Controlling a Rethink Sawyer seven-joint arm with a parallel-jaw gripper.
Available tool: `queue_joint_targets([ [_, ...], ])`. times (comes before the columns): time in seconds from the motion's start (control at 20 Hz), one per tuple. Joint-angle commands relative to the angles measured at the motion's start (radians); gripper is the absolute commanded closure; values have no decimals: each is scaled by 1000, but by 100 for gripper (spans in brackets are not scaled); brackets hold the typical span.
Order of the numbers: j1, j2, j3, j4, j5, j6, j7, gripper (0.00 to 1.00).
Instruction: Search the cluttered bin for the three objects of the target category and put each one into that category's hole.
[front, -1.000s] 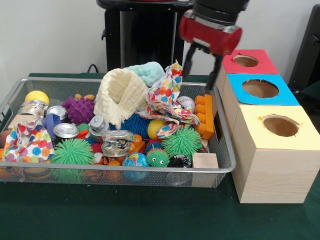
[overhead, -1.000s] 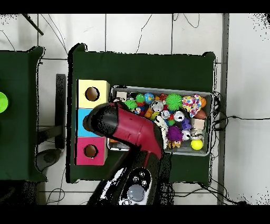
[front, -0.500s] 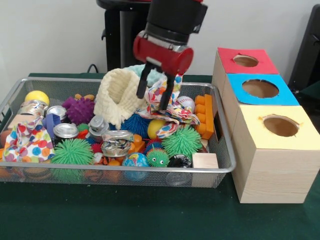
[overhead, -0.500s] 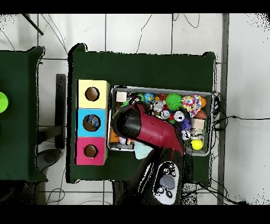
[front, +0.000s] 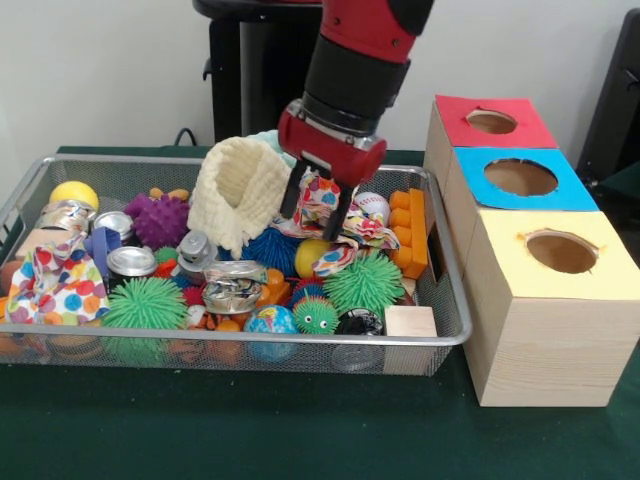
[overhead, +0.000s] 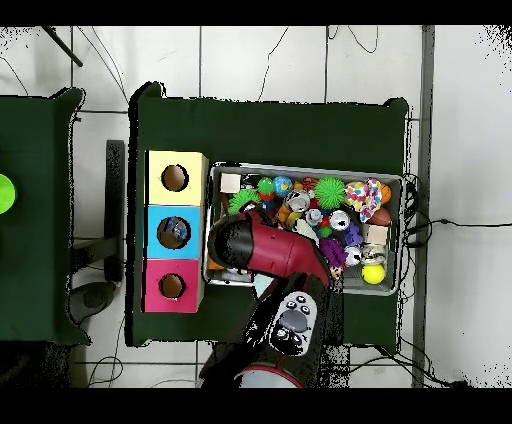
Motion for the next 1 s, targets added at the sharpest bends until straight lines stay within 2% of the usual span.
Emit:
queue_joint_targets([
  [0.05,53,141,-2,-17,-39,191,108,0],
  [0.25,61,178,-28,-44,-47,228,94,0],
  [0.75,88,198,-100,-135,-63,380,79,0],
  [1.0,84,215,-126,-141,-78,383,79,0],
])
